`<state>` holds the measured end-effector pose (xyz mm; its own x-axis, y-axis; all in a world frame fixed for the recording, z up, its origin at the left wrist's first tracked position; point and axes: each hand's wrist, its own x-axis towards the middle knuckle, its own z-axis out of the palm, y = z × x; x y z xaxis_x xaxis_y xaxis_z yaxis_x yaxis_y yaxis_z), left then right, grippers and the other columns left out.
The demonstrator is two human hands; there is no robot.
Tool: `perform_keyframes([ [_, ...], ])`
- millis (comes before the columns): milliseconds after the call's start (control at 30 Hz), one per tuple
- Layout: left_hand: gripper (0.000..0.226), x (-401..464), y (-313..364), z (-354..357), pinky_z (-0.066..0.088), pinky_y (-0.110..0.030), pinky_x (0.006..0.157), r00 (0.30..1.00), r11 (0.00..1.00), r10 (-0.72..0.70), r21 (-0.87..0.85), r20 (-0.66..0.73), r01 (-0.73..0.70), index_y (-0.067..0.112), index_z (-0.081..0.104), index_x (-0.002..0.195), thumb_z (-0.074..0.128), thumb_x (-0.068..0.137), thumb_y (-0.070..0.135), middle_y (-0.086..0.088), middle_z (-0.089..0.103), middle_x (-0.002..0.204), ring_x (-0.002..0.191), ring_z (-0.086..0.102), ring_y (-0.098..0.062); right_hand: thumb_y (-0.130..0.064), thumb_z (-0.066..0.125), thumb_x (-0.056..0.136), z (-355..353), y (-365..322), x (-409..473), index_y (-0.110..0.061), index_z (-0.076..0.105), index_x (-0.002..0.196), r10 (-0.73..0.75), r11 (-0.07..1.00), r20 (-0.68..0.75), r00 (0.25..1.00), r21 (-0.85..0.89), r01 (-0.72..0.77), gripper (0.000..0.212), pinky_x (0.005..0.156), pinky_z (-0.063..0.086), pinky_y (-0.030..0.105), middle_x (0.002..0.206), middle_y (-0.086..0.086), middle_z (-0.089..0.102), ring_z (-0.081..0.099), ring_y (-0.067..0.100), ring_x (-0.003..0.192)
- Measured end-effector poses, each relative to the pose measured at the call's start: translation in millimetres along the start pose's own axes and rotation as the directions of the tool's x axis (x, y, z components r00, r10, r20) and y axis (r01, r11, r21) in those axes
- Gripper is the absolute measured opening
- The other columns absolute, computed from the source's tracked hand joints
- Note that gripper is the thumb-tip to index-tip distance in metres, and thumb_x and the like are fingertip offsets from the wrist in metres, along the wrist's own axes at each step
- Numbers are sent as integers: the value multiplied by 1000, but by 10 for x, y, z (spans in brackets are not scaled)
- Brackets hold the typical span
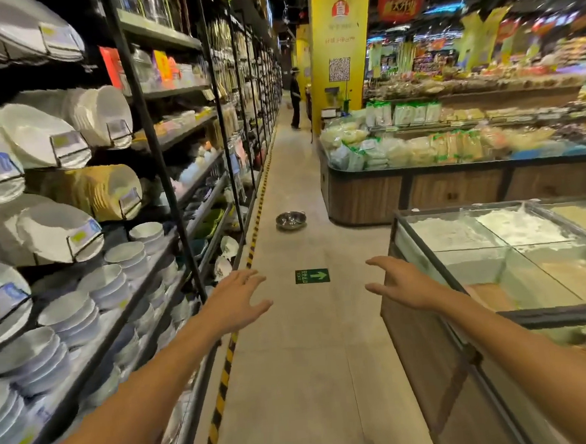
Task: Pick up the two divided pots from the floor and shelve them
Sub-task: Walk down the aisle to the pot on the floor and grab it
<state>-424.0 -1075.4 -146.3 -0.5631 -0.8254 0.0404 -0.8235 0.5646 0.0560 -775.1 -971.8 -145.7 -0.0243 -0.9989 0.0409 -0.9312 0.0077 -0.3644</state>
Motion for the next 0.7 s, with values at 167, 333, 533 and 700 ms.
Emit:
perform_keyframes([
  [167,73,1458,-249,350,21,-39,120,999,1000,-16,16,37,16,29,33,150,36,90,70,4,28,160,146,22,-19,-64,51,88,72,682,1255,-20,41,149,-4,1000,14,1000,5,4,76,110,33,30,154,3,42,44,22,136],
  [333,73,2855,-381,488,23,-38,119,996,997,-74,-9,57,75,28,34,149,37,90,70,2,29,159,146,25,-20,-86,30,73,-128,1428,2639,-20,39,149,-41,998,36,999,56,39,101,115,29,34,155,3,41,37,21,142],
  [533,70,4277,-705,509,21,-36,117,987,989,-143,-39,68,145,25,32,151,40,93,64,2,28,159,146,22,-18,-54,54,94,-334,2019,4285,-18,40,150,-30,996,49,998,86,26,68,117,25,34,157,4,38,33,22,144],
  [700,72,5528,-1145,743,20,-38,119,981,982,-179,-47,78,183,26,28,152,39,92,65,2,26,161,147,21,-18,-58,52,93,-159,2420,5566,-22,39,150,-42,994,70,997,102,35,68,116,25,33,158,2,37,32,21,144],
])
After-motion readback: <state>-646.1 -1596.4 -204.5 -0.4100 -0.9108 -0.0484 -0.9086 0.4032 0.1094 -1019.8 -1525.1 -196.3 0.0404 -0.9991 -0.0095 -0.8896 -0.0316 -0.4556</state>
